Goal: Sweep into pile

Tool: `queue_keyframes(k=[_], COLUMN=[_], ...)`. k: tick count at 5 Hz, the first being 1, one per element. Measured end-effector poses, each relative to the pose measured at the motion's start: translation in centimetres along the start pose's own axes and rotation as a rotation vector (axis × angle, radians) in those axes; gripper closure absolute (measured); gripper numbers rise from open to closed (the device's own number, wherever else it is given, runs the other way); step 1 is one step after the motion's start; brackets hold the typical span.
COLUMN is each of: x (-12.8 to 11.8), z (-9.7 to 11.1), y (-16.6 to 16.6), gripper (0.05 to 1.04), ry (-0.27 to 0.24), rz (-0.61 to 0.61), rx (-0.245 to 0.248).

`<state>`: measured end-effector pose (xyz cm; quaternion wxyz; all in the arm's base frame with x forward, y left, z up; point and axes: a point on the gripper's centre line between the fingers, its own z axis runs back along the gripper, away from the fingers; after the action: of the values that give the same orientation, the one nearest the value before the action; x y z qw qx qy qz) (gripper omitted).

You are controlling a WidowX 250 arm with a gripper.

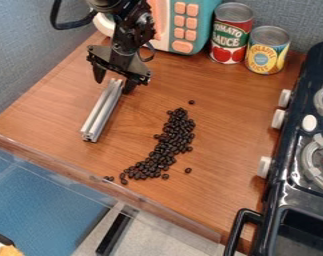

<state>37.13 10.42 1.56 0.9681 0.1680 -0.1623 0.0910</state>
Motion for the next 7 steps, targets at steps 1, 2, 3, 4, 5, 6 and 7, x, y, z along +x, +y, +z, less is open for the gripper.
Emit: queue_keyframes(k=[1,2,3,4,5,6,7], x=[-3.0,-5.7,-5.3,-5.3,-5.2,-5.3,-5.3], z=[1.4,1.9,1.8,1.8,1.8,1.8,1.8], y=[-0.4,-1.0,-1.3,-1.3,-1.3,-1.3,-1.3], gripper=[0.093,0.093,0.093,0.093,0.093,0.093,0.093], ry=[-0.085,-0.261,-0.297,-0.295,-0.299,-0.296,-0.298], rz=[0.034,0.137,0.094,0.094,0.095,0.096,0.095], rx=[-0.042,0.062,0.056,0.056,0.058,0.056,0.059])
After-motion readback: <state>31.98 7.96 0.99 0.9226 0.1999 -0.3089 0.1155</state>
